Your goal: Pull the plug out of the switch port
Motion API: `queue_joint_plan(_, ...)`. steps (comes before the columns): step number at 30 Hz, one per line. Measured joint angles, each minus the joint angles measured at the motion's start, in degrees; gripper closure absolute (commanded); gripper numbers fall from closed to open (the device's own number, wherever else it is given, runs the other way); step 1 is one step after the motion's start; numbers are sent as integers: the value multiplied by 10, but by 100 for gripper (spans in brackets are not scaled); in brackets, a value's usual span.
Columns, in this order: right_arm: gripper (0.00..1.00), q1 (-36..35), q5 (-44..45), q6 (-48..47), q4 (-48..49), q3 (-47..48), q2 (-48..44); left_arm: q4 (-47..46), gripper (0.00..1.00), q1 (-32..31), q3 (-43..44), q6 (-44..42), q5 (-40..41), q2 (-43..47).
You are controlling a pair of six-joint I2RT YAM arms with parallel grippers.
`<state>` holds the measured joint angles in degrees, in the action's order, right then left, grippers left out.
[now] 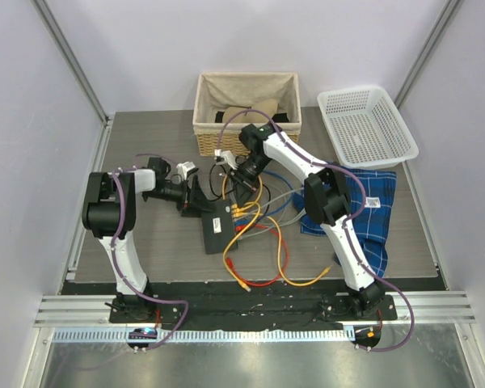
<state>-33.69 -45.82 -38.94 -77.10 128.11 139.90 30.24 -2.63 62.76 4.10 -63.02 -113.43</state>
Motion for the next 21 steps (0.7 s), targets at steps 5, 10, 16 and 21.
queue_joint_plan(5, 99, 0, -4, 14, 12, 7, -9, 0, 37, -6, 0, -29, -18, -8)
queue_joint_plan(10, 96, 0, 16, 22, 9, 8, -9, 4, 72, -12, 5, -40, -35, -18)
queue_joint_plan(16, 62, 4, 48, 34, 10, 9, -6, 72, 100, -7, 38, -112, -68, -16)
queue_joint_plan(21, 36, 0, 25, 76, 51, 57, -7, 217, 100, -10, 95, -223, -37, 2)
